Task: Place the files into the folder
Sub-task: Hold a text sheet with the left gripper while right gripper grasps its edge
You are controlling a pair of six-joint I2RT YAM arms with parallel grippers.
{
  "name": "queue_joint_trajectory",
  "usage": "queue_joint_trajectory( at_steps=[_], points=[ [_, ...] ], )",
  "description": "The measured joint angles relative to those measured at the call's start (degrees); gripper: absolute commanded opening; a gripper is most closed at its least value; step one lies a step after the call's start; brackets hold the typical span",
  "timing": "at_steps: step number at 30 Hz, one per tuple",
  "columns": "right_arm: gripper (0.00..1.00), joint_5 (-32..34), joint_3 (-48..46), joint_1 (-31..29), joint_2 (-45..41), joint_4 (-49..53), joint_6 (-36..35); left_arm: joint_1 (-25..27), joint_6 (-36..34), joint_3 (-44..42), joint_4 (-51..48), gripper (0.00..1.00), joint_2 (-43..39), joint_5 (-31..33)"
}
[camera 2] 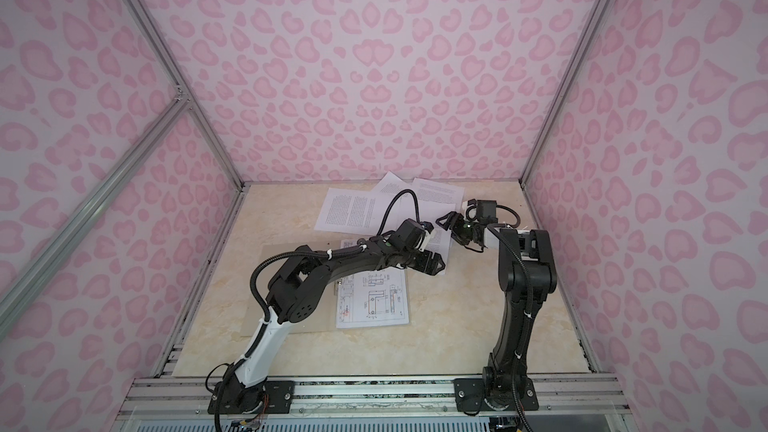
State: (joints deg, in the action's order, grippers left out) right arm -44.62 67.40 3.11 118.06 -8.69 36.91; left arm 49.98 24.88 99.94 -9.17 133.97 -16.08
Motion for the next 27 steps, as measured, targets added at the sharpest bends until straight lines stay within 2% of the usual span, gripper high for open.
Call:
queue_joint_trajectory(
  at_steps=[14,17,27],
  points=[
    [0.09,1.1,-4.4,-0.4,-1.2,-6.6,2.6,0.0,-0.2,-1.1,1.2,0.89,-0.5,-0.5],
    [0.00,1.3,-5.2,-0.4,-1.8,-6.5,3.0,-0.4,-0.1,-1.1,-0.1,0.89,-1.1,-0.8],
    [0.00,3.1,-7.1,0.0,-8.9,-5.4,3.1,-0.6,-1.8,5.6,-7.6,0.90,-2.6,-8.1]
  ],
)
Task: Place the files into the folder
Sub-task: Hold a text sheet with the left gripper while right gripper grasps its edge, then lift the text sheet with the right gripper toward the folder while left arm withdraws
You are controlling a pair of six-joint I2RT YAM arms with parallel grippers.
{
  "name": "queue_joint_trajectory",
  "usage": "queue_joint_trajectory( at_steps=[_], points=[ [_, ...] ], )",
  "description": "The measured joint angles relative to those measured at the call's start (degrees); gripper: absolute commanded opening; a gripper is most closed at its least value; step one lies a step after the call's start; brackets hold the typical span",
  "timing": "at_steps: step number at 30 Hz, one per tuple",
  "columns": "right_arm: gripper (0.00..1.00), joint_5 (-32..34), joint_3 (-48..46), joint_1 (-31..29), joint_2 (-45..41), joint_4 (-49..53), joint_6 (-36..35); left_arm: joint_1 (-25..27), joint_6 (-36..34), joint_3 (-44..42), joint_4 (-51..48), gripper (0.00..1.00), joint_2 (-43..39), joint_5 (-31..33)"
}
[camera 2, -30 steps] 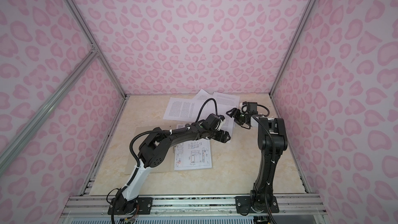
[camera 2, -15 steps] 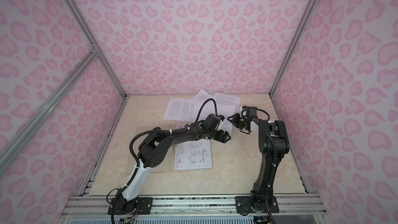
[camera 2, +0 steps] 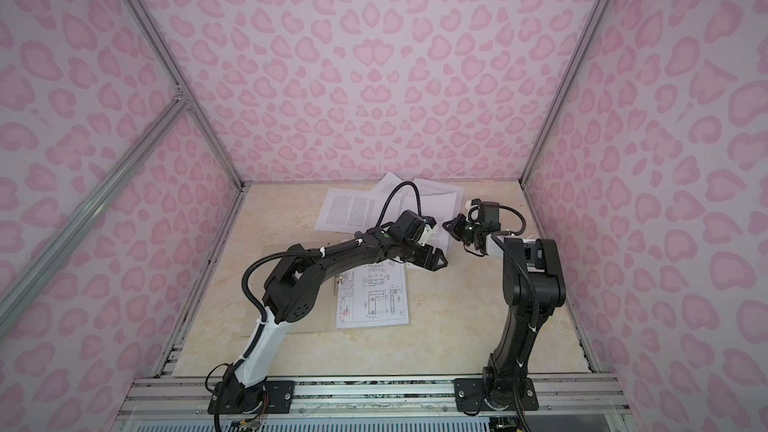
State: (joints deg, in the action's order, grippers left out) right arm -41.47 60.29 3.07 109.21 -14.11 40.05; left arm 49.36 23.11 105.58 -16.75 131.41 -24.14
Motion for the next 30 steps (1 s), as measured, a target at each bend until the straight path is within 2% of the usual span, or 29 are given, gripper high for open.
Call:
queue_joint_trajectory(
  at_steps=[6,10,14,18,20,22,25,30],
  points=[
    [0.00,3.5,-1.2,0.5,-6.2,2.9,-0.4,0.1,0.0,-0.4,-0.8,0.89,-5.0,-3.7],
    [0.00,6.7,-1.7,0.5,-11.1,6.0,-1.6,0.4,0.0,-7.3,-0.6,0.89,-13.1,-2.8],
    [0.00,9.9,-1.0,0.0,-16.3,11.0,-3.1,0.6,-1.8,-21.2,-0.4,0.92,-29.0,1.3],
    [0.00,14.5,1.4,-2.6,-22.5,17.7,-5.3,0.6,-5.9,-39.1,1.4,0.97,-56.7,8.7],
    [0.00,17.4,2.6,-4.5,-25.3,20.7,-6.4,0.6,-7.6,-44.8,2.9,0.99,-67.1,12.1],
    [0.00,19.5,3.7,-7.2,-28.1,22.9,-7.4,0.6,-9.0,-50.9,5.7,1.00,-74.0,16.1],
    [0.00,22.2,6.0,-12.9,-30.9,26.9,-8.7,0.6,-9.2,-57.9,-0.6,0.98,-81.7,21.4],
    [0.00,22.2,10.6,-23.8,-32.2,30.5,-9.6,0.6,-7.9,-64.6,-5.4,0.98,-95.4,30.7]
  ],
)
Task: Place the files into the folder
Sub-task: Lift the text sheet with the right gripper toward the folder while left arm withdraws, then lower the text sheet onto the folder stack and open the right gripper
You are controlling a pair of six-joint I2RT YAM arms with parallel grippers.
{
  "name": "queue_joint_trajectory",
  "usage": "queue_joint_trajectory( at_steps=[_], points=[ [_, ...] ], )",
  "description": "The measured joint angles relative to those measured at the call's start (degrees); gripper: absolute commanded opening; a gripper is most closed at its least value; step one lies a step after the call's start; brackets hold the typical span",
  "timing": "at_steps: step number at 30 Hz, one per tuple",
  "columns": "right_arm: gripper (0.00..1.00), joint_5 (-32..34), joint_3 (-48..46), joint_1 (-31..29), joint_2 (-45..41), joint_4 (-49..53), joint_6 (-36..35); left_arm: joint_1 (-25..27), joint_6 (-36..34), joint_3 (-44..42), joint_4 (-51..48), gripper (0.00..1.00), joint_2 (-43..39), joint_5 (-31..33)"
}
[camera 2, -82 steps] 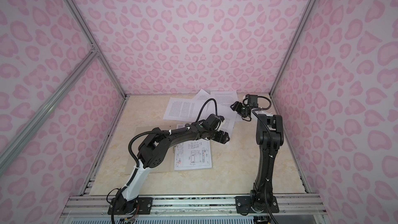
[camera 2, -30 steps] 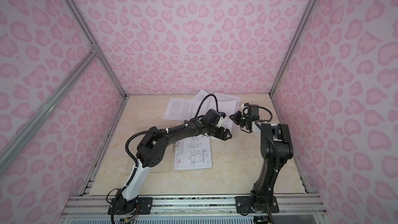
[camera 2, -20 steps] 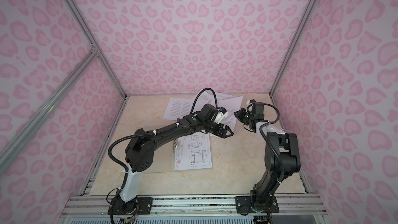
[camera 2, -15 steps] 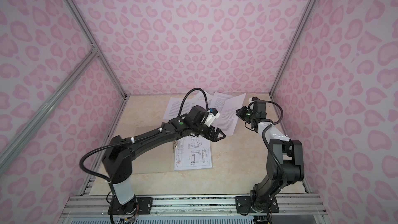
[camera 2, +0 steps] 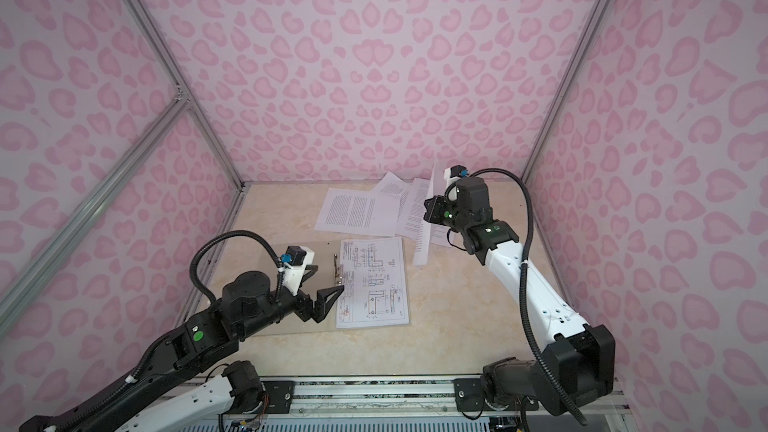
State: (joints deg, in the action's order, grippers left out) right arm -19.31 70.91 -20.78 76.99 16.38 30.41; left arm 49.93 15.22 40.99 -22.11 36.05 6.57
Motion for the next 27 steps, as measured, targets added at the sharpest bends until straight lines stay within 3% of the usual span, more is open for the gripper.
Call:
queue_joint_trajectory(
  at_steps=[4,12,15,27],
  points=[
    [0.00,-5.0,1.5,-5.6,0.3,-0.2,0.6,0.0,2.6,-2.9,-6.9,0.98,-9.0,6.8],
    [0.00,-10.3,-8.4,-2.3,0.9,-5.4,4.1,0.0,6.6,-6.2,-12.9,0.98,-20.4,12.5],
    [0.00,-10.1,-12.7,-0.5,4.5,-6.2,4.5,0.0,7.2,-6.7,-13.0,0.98,-21.0,13.3],
    [0.00,-6.9,-22.9,-4.2,17.2,-18.9,5.7,0.0,7.2,-6.4,-13.1,0.98,-15.6,9.7]
  ],
)
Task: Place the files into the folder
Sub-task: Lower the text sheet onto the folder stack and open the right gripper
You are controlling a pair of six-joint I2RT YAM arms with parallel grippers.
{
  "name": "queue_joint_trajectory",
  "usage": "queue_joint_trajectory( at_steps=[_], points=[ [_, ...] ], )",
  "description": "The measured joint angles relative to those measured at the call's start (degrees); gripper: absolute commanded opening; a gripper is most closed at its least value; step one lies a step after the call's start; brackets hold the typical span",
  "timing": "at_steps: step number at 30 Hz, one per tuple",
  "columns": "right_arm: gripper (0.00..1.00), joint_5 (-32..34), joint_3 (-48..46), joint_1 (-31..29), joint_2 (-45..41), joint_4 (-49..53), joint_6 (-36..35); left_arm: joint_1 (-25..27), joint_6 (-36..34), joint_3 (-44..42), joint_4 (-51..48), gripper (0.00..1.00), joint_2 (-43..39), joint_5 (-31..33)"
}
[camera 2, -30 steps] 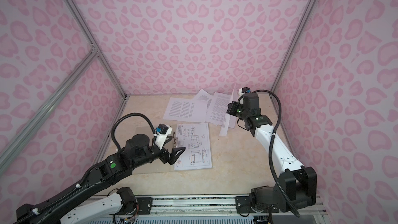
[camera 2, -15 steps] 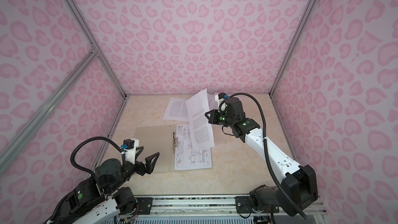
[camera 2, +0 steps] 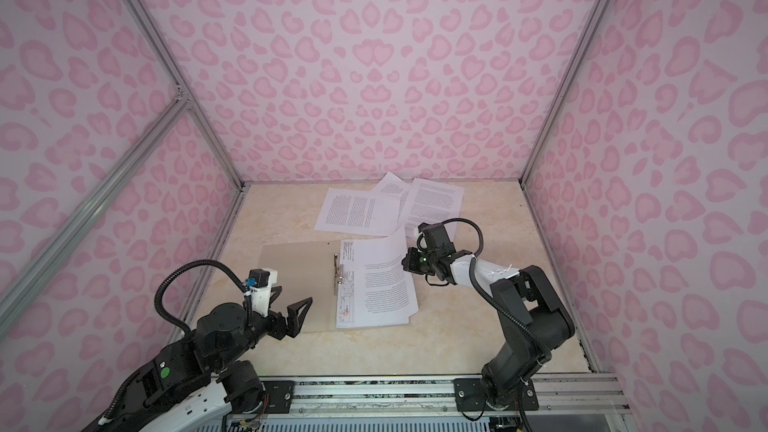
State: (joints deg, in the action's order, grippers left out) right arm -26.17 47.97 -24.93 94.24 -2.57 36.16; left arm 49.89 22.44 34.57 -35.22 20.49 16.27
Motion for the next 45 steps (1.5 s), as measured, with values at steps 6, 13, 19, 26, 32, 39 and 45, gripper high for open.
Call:
queue_joint_trajectory(
  at_steps=[6,13,19,26,32,39,45],
  points=[
    [0.00,1.4,-0.5,-1.7,1.4,-5.1,2.3,0.0,-1.4,0.5,0.2,0.98,5.4,-6.5],
    [0.00,2.3,-0.9,-3.3,2.7,-8.1,4.8,0.0,-2.2,1.8,0.0,0.98,10.1,-9.2],
    [0.00,2.2,-1.0,-4.3,2.8,-9.6,5.6,0.0,-2.6,1.7,0.0,0.98,8.8,-9.8],
    [0.00,2.1,-1.5,-4.7,2.9,-9.9,6.1,0.0,-3.0,1.7,0.0,0.98,7.6,-9.7],
    [0.00,1.9,-1.6,-4.7,3.1,-9.6,5.2,0.0,-3.0,1.6,0.0,0.98,7.8,-9.7],
    [0.00,1.7,-2.2,-4.7,3.0,-9.5,4.1,0.0,-3.0,1.6,0.0,0.98,7.8,-9.6],
    [0.00,1.1,-2.2,-4.7,3.3,-9.5,3.9,0.0,-3.0,1.6,0.0,0.98,7.8,-9.4]
  ],
)
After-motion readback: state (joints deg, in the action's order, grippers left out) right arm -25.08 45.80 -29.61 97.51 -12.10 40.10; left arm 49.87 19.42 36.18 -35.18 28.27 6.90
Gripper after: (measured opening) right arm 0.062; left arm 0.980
